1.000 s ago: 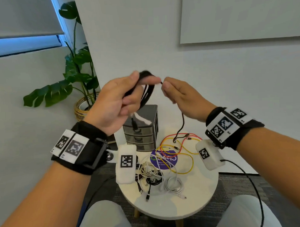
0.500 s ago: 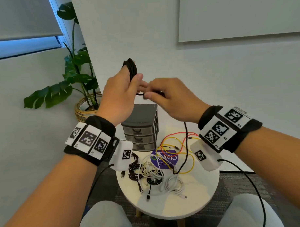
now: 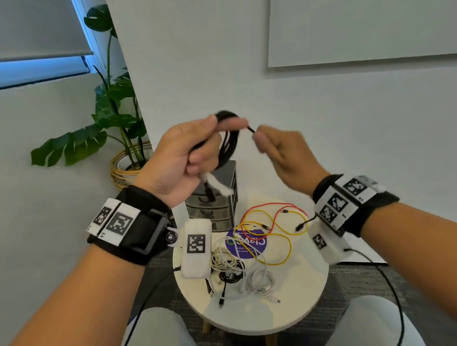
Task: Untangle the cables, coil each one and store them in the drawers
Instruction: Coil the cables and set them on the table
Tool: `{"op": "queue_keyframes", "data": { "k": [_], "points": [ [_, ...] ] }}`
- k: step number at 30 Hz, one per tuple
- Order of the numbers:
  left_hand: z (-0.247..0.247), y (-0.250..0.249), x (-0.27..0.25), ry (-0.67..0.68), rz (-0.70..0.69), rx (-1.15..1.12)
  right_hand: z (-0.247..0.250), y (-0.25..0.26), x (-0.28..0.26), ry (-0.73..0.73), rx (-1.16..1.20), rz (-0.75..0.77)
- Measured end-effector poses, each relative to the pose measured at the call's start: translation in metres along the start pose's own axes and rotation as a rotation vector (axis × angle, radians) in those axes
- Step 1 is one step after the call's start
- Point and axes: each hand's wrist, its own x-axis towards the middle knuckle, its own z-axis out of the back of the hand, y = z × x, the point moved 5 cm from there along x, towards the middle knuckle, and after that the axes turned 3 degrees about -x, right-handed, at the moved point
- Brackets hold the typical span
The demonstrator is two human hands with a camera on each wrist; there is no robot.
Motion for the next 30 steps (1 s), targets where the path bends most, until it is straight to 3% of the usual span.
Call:
{"op": "queue_keyframes", "data": {
  "k": [4, 7, 10, 12, 17, 21, 26, 30],
  "points": [
    [0.014, 0.001, 0.010, -0.298, -0.080, -0.046, -0.045, 0.008, -0.037, 0.444, 0.044, 0.012],
    [0.015, 0.010, 0.009, -0.451, -0.100, 0.097, -0.046, 0.036, -0.036, 0.591, 0.021, 0.122],
    [0.007, 0.018, 0.010, -0.418, -0.093, 0.538, -0.023, 0.062, -0.013, 0.545, -0.056, 0.260],
    [0.005, 0.023, 0.009, -0.337, -0.056, 0.670, 0.000, 0.067, 0.007, 0.446, -0.101, 0.323],
    [-0.007, 0.023, 0.002, -0.118, 0.057, 0.491, 0.041, 0.040, 0.027, 0.302, -0.179, 0.263],
    [-0.012, 0.025, 0.000, -0.014, 0.125, 0.302, 0.043, 0.024, 0.017, 0.208, 0.007, 0.083],
    [-0.011, 0.028, -0.002, -0.032, 0.059, -0.086, 0.019, 0.012, -0.005, 0.115, 0.272, -0.072],
    [-0.007, 0.029, -0.002, -0.122, -0.015, -0.253, -0.011, 0.014, -0.018, 0.147, 0.728, -0.291]
  ]
}}
